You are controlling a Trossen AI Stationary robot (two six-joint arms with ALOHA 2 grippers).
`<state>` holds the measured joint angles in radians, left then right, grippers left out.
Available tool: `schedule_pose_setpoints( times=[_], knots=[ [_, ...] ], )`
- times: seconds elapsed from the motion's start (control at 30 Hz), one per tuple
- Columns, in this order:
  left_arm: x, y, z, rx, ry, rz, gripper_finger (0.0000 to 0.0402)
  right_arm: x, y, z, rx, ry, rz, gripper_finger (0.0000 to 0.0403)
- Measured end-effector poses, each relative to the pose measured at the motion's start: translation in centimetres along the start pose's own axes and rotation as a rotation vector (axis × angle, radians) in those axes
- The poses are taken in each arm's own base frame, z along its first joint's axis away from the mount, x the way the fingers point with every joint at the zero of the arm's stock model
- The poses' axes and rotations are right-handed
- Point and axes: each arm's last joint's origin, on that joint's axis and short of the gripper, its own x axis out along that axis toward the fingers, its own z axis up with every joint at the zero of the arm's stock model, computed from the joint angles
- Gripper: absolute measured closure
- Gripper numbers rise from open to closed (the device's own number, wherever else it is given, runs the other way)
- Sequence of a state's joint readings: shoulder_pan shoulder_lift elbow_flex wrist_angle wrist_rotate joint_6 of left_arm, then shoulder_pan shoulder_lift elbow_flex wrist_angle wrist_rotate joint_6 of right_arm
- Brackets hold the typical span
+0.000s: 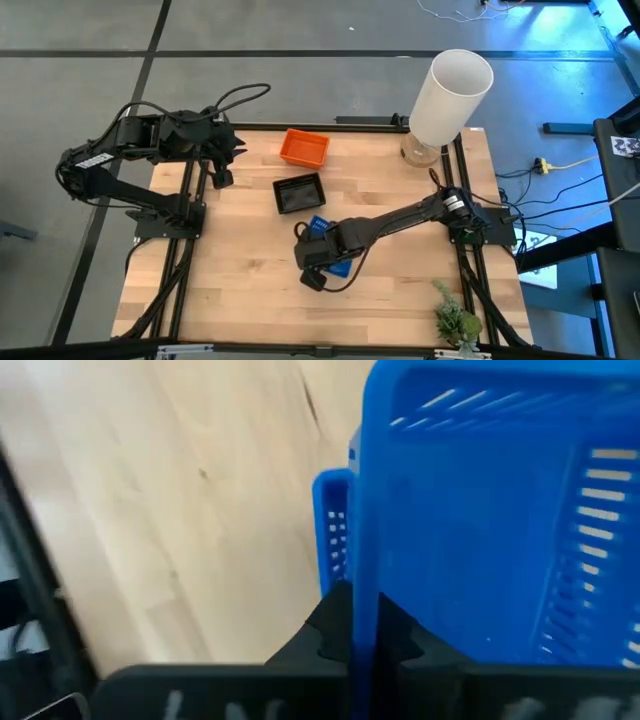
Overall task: Stack baskets by color
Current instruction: Stack the right blue bin on top of the left blue bins
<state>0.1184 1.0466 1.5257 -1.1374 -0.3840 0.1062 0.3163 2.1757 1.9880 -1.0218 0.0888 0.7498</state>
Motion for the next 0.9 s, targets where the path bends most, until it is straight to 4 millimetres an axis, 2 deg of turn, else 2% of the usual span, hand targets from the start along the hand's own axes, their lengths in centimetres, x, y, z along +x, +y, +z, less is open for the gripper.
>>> schedule_pose_setpoints(
  times=[0.1,0.2,0.37,0.63,0.9],
  knots=[
    [0.0,0.0,0.0,-0.001,0.000,0.000,0.0337,-1.6,0.5,0.7,0.007,-0.026,0.027,0.0403],
    [0.0,0.0,0.0,-0.010,0.000,0.000,0.0337,-2.0,0.4,0.6,0.019,-0.006,0.030,0.0403],
    [0.0,0.0,0.0,-0.021,0.000,0.000,0.0337,-1.4,0.2,0.3,0.039,0.091,0.096,0.0403],
    [0.0,0.0,0.0,-0.027,0.000,0.000,0.0337,-1.2,-0.5,0.6,0.019,0.087,0.058,0.0403],
    [0.0,0.0,0.0,-0.045,0.001,0.000,0.0337,0.4,-0.6,0.4,-0.032,0.136,0.046,0.0403]
  ],
)
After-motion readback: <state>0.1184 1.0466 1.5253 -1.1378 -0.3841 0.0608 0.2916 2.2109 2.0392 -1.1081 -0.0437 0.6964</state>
